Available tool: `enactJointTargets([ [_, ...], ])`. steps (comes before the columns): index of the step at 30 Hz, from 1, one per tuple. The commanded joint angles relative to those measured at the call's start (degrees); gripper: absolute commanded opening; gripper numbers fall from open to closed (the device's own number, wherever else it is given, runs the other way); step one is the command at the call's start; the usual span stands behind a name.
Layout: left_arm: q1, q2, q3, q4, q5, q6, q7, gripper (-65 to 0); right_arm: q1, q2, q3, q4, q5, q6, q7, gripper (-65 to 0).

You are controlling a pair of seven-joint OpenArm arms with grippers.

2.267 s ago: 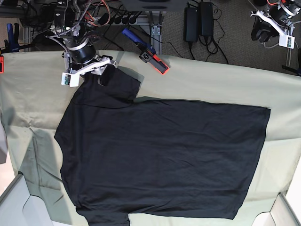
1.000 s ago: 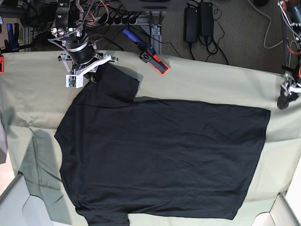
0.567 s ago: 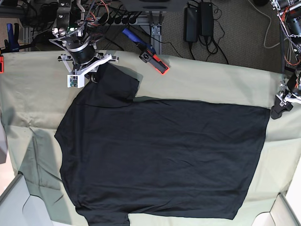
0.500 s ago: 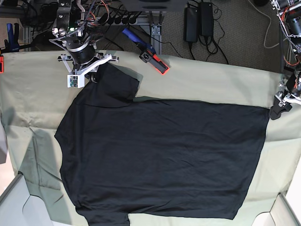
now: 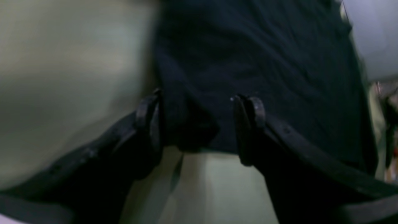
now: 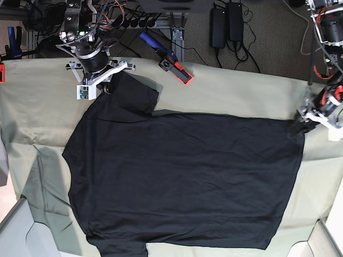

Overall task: Fold the T-shirt properly
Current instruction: 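Lower the left gripper onto the shirt's opposite shoulder corner and grasp, then lift both corners and pull the shirt edge toward the hem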

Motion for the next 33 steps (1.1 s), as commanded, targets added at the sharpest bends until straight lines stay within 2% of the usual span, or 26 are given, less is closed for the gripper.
enactJointTargets([
  [1,-0.26,-1.03,-0.11,1.4,0.55,-1.01,0.42,-26.6,-0.55,0.13,0.07,-0.15,-1.05,1.31,-3.58,-65.0],
  [5,-0.26,-1.22,-0.13,3.06,1.7,-1.01,-0.83,-26.7,-0.55,0.15,0.07,-0.15,-1.05,1.31,-3.58,-65.0],
  [7,-0.26,-1.2,-0.13,3.8,2.36,-1.03,-0.87,-29.6,-0.55,0.15,0.07,-0.15,-1.05,1.31,-3.61,-65.0],
  [9,-0.26,-1.2,-0.13,4.44,3.06,-1.03,-1.09,-40.4,-0.55,0.15,0.07,-0.15,-1.07,1.31,-3.63,-65.0],
  [12,-0.26,-1.22,-0.13,5.18,3.61,-1.55,-1.75,-62.0,-0.52,0.17,0.07,-0.04,-1.07,1.31,-3.61,-65.0],
  [13,-0.26,-1.22,-0.13,5.4,3.58,-2.95,-1.73,-65.0,-0.55,0.17,0.07,0.13,-1.05,1.31,-3.63,-65.0],
  [14,-0.26,-1.22,-0.13,5.57,3.58,-4.73,-1.75,-65.0,-0.52,0.17,0.07,0.46,-1.05,1.33,-3.63,-65.0],
  [18,-0.11,-2.23,-0.13,5.7,3.48,-4.73,-1.62,-65.0,-0.57,1.53,0.07,2.99,-1.05,1.36,-5.86,-65.0],
  [22,0.85,-4.87,-0.13,5.7,2.08,-4.73,-0.35,-65.0,-1.49,6.05,0.07,5.81,-0.92,1.36,-10.75,-65.0],
  [26,2.4,-7.02,-0.13,5.7,-3.1,-4.73,3.21,-65.0,-4.61,9.44,0.28,8.83,1.2,1.36,-10.75,-65.0],
  [30,2.58,-7.76,-0.2,5.7,-6.67,-4.73,5.2,-65.0,-6.86,10.19,2.73,12.59,2.1,1.42,-10.75,-65.0],
  [33,2.4,-8.0,-0.76,5.7,-8.81,-4.73,5.2,-65.0,-7.06,10.19,6.16,14.8,6.12,3.63,-10.75,-65.0],
])
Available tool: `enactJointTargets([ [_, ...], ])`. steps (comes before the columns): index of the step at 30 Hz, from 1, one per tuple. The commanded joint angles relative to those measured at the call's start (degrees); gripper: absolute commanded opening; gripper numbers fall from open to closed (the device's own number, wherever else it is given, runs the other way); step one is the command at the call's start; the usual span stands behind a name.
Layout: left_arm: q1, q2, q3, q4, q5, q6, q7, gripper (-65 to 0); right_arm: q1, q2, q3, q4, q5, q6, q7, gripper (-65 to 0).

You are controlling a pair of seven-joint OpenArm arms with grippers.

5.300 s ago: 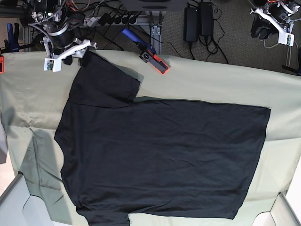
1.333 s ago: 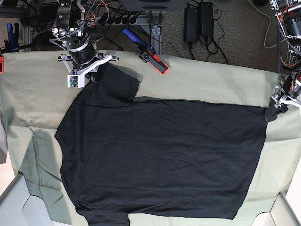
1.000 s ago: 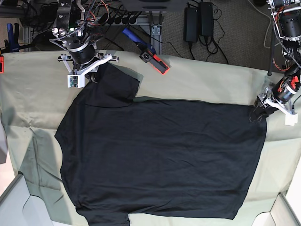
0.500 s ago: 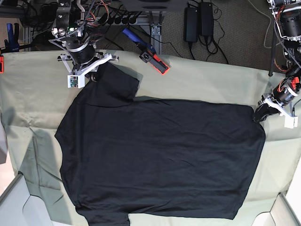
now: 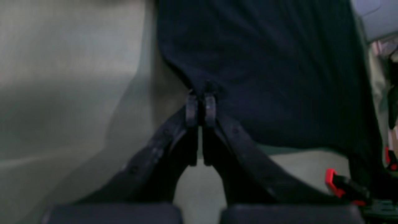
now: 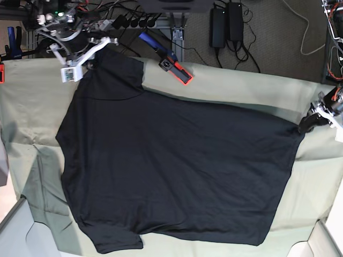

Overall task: Fold the T-shirt properly
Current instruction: 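Lift both corners and pull the shirt edge toward the hem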

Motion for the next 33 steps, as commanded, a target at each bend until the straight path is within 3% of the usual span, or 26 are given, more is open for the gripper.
enactJointTargets([
  [1,-0.76,-1.42,-1.11,0.92,-1.79,-1.76,-1.11,-65.0,0.0,0.5,1.57,1.4,1.18,2.99,0.85,-65.0],
  [9,-3.8,-0.94,-2.12,0.92,-2.38,-1.76,-1.6,-65.0,7.56,1.14,5.22,1.51,5.29,5.01,0.81,-65.0],
  [19,-12.44,2.67,0.37,-1.16,9.01,-1.76,-8.79,-65.0,27.28,1.14,4.92,-9.75,5.66,7.17,0.48,-65.0],
  [25,-18.95,2.89,7.37,-7.48,18.1,-1.76,-17.81,-65.0,38.91,2.86,1.53,-19.41,5.62,7.32,-0.17,-65.0],
  [33,-27.91,2.89,8.83,-19.39,19.54,-1.76,-18.78,-65.0,52.0,2.86,-4.09,-31.74,2.23,7.32,-0.9,-65.0],
])
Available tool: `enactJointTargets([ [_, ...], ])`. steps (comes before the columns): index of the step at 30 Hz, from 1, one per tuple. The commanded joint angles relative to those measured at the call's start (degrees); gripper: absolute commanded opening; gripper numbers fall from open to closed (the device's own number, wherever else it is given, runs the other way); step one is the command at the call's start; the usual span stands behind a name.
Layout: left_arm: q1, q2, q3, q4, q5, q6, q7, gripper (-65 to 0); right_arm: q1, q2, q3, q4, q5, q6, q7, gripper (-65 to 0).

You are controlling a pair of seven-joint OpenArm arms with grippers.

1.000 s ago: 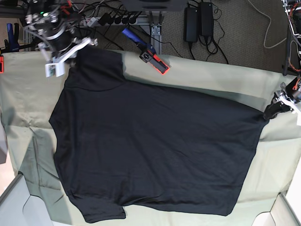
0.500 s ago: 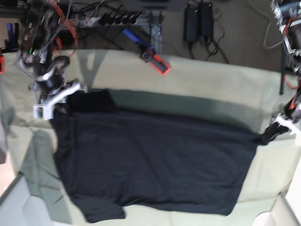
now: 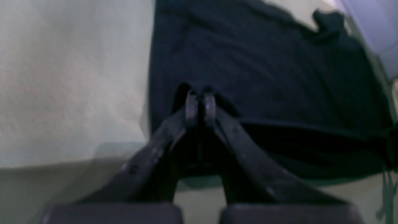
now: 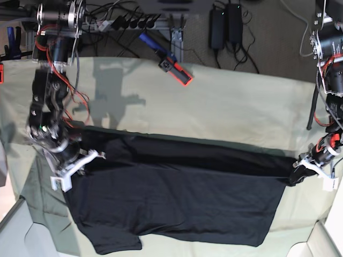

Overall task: Fold the T-shirt properly
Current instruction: 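Lift both corners and pull the shirt edge toward the hem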

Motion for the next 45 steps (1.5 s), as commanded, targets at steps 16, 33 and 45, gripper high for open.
enactJointTargets([
  [16,-2.12,-1.62,-4.87,0.68,-8.41,-0.93,5.25,-26.4,5.31,0.31,2.8,0.15,-0.9,-1.14,-8.15,-20.3],
  [33,11.54,-2.67,-14.21,7.61,-26.73,-0.93,17.44,-26.4,-10.14,-4.98,35.21,8.68,10.01,0.37,-8.79,-20.3],
  [45,11.72,-2.71,-14.21,7.61,-27.26,-0.93,18.43,-26.4,-4.79,-11.43,33.68,0.26,10.12,0.31,-4.37,-20.3],
])
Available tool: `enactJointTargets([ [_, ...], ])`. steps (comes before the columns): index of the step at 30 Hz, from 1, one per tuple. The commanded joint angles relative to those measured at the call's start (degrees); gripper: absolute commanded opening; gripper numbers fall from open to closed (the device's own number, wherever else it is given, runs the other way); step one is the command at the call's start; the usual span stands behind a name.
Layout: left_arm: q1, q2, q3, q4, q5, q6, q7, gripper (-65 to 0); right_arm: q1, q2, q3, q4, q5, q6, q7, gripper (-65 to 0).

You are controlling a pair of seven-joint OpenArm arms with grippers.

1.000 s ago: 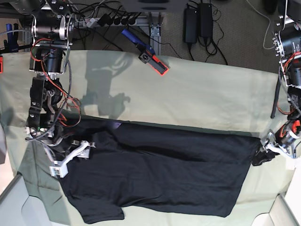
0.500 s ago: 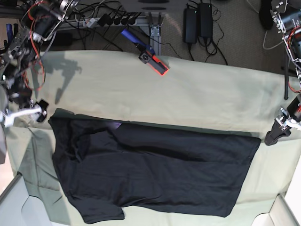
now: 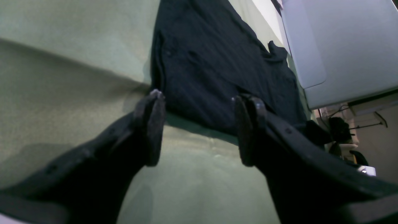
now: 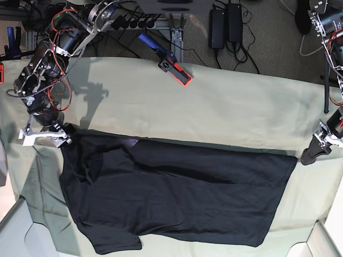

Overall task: Fold the T-shirt properly
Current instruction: 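Lift both corners and pull the shirt edge toward the hem, then hold the folded edge with both grippers and lower it flat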

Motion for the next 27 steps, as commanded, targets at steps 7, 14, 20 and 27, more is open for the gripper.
enactJointTargets([
  [7,-0.81,-1.4,-0.28,1.05,-1.4,-0.93,-0.7,-26.4,1.95,0.61,-0.11,-1.73,1.05,0.81,2.89,-20.3],
  [14,-0.46,-1.38,-0.28,1.05,-1.46,-0.93,-0.79,-26.4,3.06,0.61,-0.11,-1.75,2.34,0.83,3.02,-20.6],
  [20,-0.17,0.26,-0.28,1.05,-1.62,-0.93,-0.76,-26.4,3.5,-0.02,-0.11,-1.75,1.86,1.25,2.73,-61.6],
  [27,-0.2,4.09,-0.28,1.03,4.0,-0.93,-4.81,-26.4,3.5,-0.11,-0.11,-1.75,1.86,4.13,2.08,-65.0],
])
